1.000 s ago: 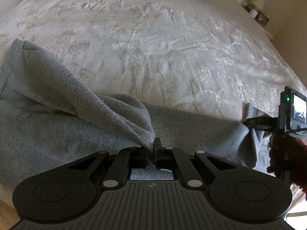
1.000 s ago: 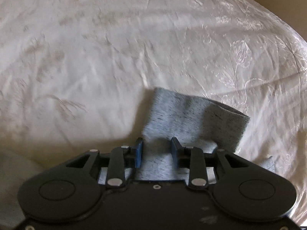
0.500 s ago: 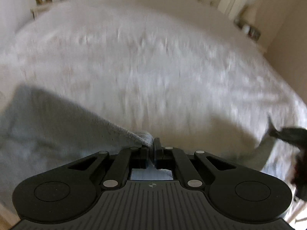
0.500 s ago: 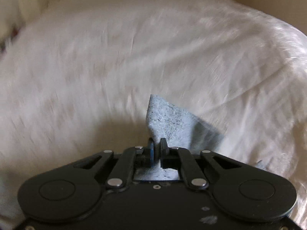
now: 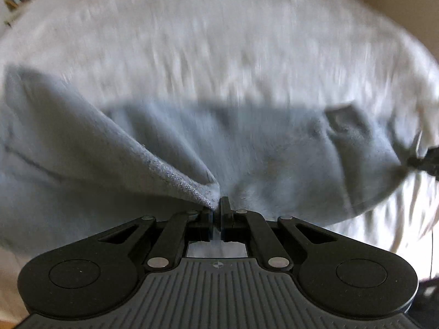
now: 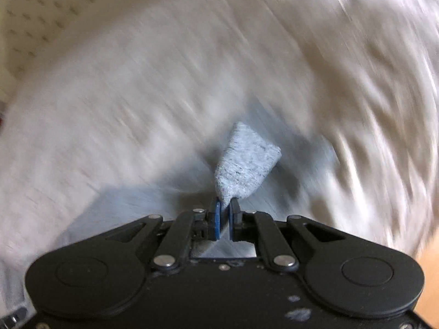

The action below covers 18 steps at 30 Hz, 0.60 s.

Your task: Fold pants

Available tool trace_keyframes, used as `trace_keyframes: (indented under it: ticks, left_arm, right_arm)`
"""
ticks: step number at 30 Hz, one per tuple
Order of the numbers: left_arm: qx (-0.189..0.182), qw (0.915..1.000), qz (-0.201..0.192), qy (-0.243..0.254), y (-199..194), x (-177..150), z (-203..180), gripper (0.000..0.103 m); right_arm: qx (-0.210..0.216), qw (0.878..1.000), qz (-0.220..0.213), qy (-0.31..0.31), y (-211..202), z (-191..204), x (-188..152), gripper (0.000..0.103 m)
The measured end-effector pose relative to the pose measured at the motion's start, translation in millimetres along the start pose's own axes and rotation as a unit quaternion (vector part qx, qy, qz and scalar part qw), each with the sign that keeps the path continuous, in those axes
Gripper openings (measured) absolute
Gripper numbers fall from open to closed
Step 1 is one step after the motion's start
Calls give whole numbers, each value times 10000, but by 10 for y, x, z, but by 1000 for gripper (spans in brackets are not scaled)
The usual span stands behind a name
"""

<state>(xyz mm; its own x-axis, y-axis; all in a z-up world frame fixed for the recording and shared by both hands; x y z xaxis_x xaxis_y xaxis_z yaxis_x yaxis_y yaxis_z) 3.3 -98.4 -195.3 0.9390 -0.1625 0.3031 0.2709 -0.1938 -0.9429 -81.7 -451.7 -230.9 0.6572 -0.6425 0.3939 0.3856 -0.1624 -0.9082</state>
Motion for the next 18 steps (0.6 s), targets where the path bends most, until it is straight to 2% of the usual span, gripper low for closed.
trace_keyframes:
  ticks: [2,4,7,8,11,14,15,17,18]
  left_arm:
    - [-19,9999,120,-36,72,-45,-19,4]
    - [53,9999,140,71,79,2,-47,4]
    - [94,9998,121,102,68,67,-82,4]
    - [107,9998,95,107,66,99,-99,4]
    - [135,9998,58,102,56,96,-116,4]
    - [162,9998,53,49,42,80,-131,4]
    - [126,9997,-189,-29,31,129,-138,4]
    - [127,9994,-283,-137,-22,174,-128,4]
    - [120,9990,-385,-207,-68,225,-119,4]
  right_arm:
    - [-56,9997,216,122,120,-93,-181,7]
    - [-34,9995,229,225,137,-113,-231,10]
    - [113,9990,178,393,122,-109,-158,19]
    - [104,9989,134,427,85,-136,-154,25]
    - [6,9986,71,520,67,-214,-60,29]
    - [-208,9985,178,484,100,-259,14,29]
    - [-264,9983,171,482,102,-282,27,29]
    - [-187,9984,82,527,86,-308,73,9]
    - [-137,9987,49,480,61,-289,117,9]
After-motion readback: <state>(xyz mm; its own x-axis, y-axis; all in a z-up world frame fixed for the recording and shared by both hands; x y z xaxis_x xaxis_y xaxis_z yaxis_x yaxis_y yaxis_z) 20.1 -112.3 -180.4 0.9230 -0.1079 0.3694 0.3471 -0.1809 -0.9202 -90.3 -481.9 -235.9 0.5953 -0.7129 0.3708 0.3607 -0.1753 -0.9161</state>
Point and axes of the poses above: each gripper's, at about its wrist camera, not at the fingertips, and y roughly the way its jaws point, z to its left, x to its top, the point moved 10 cm from there along y, roughly the way its jaws point, and after that the axes turned 12 degrees about -y, right-handed, at the moved point
